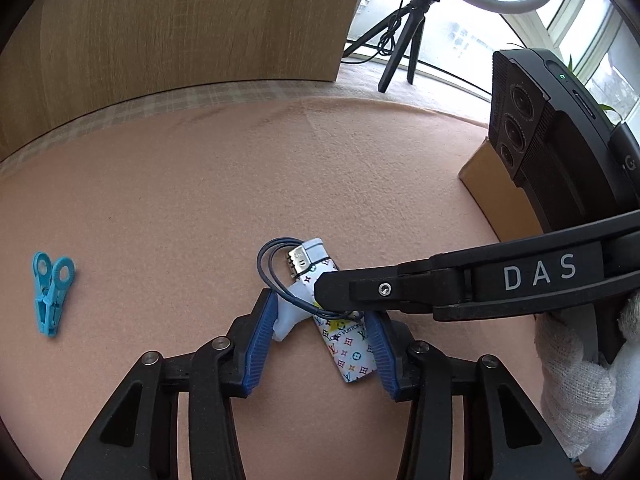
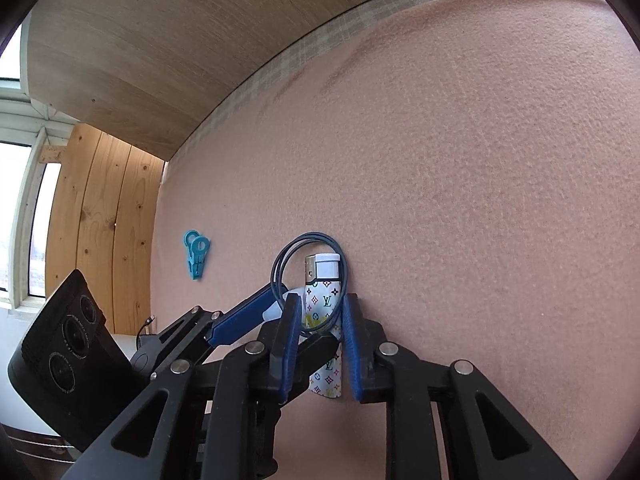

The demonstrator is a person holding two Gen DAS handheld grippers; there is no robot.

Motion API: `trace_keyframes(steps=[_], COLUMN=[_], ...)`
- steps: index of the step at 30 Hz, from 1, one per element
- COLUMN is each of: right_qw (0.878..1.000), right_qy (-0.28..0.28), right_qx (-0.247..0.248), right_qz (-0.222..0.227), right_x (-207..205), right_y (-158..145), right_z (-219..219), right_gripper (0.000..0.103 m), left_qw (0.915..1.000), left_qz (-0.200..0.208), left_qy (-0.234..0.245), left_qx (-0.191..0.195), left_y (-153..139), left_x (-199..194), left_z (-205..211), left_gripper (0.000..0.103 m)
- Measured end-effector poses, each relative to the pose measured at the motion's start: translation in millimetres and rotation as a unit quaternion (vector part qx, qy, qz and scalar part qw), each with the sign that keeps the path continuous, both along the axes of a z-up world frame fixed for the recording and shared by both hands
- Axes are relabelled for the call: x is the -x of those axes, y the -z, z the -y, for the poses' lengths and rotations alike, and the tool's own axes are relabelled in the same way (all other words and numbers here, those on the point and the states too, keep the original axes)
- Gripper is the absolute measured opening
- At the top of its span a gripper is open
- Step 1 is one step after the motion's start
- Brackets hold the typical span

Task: Organize objects
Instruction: 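Close the right gripper on the patterned lighter and black cable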

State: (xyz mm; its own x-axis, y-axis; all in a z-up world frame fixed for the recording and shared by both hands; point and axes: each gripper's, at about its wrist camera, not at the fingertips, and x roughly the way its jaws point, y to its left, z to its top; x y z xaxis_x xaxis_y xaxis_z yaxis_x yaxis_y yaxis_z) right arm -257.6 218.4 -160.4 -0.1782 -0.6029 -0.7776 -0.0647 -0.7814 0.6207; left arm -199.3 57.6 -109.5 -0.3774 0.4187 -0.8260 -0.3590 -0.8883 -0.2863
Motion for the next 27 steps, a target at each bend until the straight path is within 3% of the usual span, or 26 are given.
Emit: trace_keyframes(steps=[12,22,27], right_qw=[1.000,0.999,0.997], right_qy=[-0.012,-0.033,-0.021], right_qx=[-0.006,-0.013,-0.079], right_qz=[0.014,0.030,-0.007], right_x=[-56.5,-118.8,-130.4], right_y=[2.7,3.6,-15.1], right_z=[-17.6,-45.6,-58.6], right_gripper=[0.012,0.012,0.015], left_qw=[0.9983,0.9952,0.9959], left_qz=[0.035,0.054,0.050], left_qy=[0.004,0.060,0.053], left_qx=[-0.047,-0.055,-0.053], left_y=[5.4,5.8,2.0], left_x=[-54.1,-108.0,-116.7], left_z=[-22.8,-57.5,-61.0], left_gripper=[0.040,0.039,0.039])
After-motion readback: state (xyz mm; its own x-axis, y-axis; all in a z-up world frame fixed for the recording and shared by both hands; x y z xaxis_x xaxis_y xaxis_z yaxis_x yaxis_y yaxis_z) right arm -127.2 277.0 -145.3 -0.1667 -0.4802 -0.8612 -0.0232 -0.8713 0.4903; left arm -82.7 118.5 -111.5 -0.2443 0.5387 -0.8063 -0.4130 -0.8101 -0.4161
